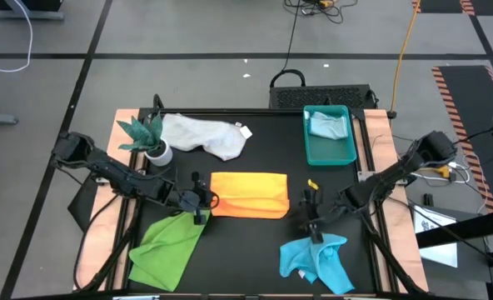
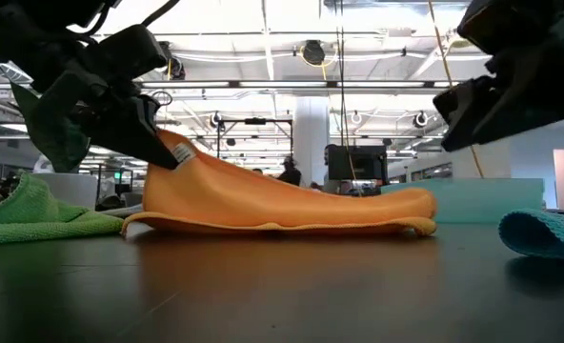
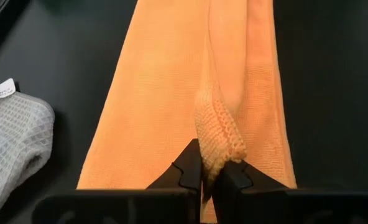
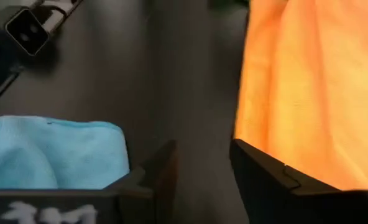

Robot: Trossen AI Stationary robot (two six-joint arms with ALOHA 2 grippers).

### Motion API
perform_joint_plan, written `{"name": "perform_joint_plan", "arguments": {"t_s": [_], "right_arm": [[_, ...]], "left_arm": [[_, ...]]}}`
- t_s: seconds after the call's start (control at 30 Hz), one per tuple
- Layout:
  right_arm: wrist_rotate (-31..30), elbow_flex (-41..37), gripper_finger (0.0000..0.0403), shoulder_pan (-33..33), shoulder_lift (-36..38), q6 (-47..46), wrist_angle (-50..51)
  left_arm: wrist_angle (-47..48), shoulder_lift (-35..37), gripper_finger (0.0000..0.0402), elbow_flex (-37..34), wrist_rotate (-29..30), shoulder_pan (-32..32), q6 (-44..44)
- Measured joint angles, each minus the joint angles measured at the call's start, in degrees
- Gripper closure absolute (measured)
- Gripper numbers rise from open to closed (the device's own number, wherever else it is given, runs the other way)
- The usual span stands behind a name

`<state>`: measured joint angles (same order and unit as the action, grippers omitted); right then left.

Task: Fold microfiber towels
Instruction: Fold the orange microfiber cloth

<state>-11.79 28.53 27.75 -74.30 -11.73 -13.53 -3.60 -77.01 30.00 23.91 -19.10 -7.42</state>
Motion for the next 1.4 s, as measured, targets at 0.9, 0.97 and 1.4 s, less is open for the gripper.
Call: {"name": "perform_joint_plan", "arguments": {"t_s": [0.9,0.97,1.4], "right_arm": [[-22.7,17.2,0.0241,0.3,-26.6,10.9,12.3],[-24.3,18.9,0.025,0.3,-26.9,9.7,16.6],[-29.7,21.8,0.0295,0.6,-26.5,-1.2,30.3]], "left_arm": [[-0.1,0.0,0.0376,0.0,0.1,2.2,0.1],[-0.1,0.0,0.0376,0.0,0.1,2.2,0.1],[-0.1,0.0,0.0376,0.0,0.1,2.2,0.1]]}}
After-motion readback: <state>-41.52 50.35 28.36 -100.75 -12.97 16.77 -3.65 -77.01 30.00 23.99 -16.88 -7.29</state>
